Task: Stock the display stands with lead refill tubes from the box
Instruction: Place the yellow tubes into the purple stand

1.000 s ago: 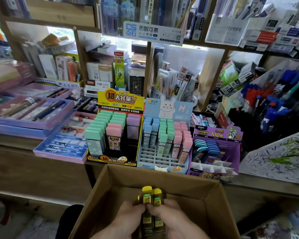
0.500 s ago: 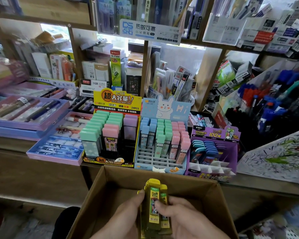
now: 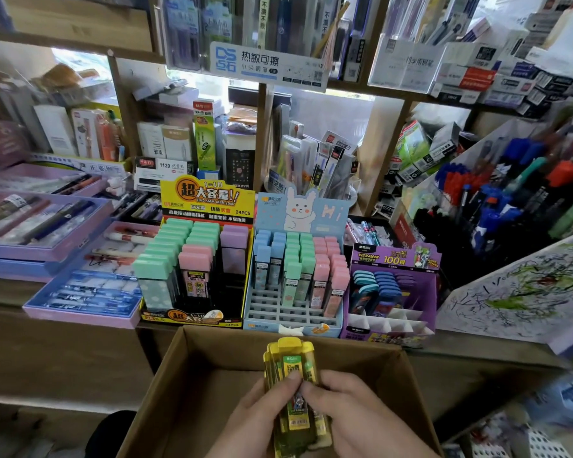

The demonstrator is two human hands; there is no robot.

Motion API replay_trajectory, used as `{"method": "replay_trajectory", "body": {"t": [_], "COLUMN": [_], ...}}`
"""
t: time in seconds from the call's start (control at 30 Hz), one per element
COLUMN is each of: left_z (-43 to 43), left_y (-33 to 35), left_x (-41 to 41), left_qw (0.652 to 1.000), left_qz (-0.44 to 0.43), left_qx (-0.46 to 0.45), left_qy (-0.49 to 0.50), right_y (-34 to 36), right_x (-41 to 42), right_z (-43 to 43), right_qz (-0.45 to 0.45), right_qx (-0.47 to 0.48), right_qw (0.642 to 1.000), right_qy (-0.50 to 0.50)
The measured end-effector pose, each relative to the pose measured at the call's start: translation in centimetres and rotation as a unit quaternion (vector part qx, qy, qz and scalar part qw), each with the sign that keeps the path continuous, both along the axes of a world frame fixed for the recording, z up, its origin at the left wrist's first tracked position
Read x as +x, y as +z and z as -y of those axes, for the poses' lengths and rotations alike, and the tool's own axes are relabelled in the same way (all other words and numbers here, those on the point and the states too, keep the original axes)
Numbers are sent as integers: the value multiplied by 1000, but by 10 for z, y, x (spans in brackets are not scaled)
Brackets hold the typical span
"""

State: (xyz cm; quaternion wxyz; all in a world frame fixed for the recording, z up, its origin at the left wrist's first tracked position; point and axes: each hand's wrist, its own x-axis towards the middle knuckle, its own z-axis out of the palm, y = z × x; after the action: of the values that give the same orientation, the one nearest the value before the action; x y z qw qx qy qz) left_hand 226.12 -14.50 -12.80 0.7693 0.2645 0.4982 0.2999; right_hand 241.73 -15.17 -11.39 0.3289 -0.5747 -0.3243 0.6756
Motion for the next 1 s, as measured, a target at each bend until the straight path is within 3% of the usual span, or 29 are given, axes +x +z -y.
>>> {"method": "replay_trajectory", "body": {"t": [0.07,0.23,0.57,0.67,0.87,1.0], "left_z": [3,4,4,2,-2,-2], "left_y": [4,8,15,16,19,21], "left_x": [4,5,13,16,15,14], "left_qw": [1000,1000,999,998,998,996], "left_qz": [6,23,-10,-6,28,81], "left_qx": [3,15,42,46,36,7], "left_qy": [13,12,26,34,44,47], "right_y": [0,8,11,12,20,34], "right_x": [1,12,28,32,47,62], "right_z": [1,10,11,11,9,9], "right_qz": [51,141,244,228,92,114], "right_qx": [1,86,150,154,169,240], "right_qw": [998,985,957,958,972,957], "right_qy": [-21,40,-55,-79,-133,-114]}}
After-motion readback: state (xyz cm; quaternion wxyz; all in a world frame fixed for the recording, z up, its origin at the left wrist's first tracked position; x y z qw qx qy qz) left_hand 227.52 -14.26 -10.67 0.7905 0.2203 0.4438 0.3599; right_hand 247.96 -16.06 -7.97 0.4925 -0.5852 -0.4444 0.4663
